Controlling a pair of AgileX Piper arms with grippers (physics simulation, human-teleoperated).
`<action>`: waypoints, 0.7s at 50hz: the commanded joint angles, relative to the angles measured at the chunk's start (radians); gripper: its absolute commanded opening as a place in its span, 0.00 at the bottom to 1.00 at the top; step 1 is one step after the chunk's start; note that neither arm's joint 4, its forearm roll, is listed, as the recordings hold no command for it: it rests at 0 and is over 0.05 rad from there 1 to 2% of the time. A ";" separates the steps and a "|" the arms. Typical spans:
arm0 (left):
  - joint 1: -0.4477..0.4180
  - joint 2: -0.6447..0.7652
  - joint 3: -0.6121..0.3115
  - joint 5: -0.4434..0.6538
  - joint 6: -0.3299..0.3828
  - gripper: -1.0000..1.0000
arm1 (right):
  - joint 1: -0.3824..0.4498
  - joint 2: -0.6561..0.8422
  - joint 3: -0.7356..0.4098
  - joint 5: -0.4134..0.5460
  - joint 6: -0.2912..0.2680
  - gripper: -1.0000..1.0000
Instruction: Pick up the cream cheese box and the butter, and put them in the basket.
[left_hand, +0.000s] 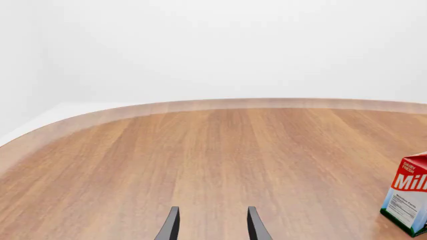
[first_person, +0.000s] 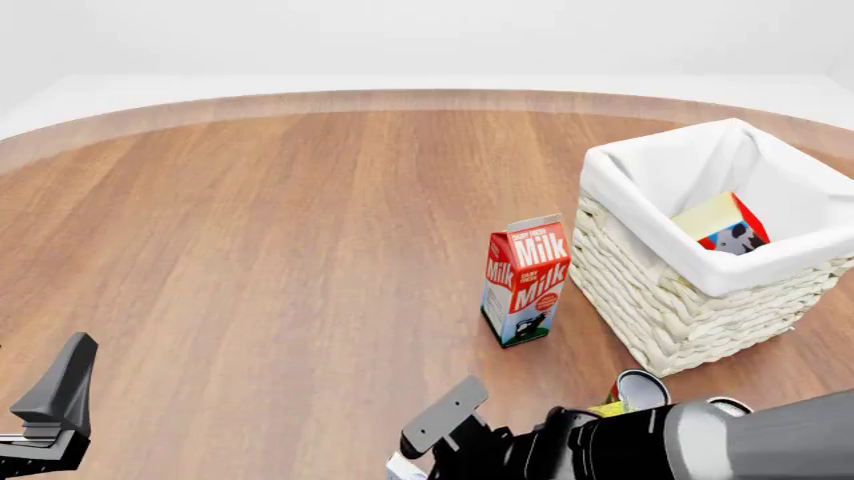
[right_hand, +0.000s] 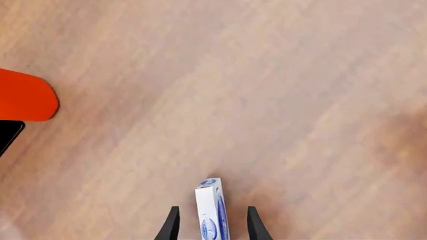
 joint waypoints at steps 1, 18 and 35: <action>0.000 0.000 0.000 0.000 0.000 1.00 | 0.005 0.005 0.003 -0.007 0.005 1.00; 0.000 0.000 0.000 0.000 0.000 1.00 | -0.013 -0.037 -0.003 0.023 -0.027 0.00; 0.000 0.000 0.000 0.000 0.000 1.00 | -0.019 -0.192 -0.082 0.164 -0.086 0.00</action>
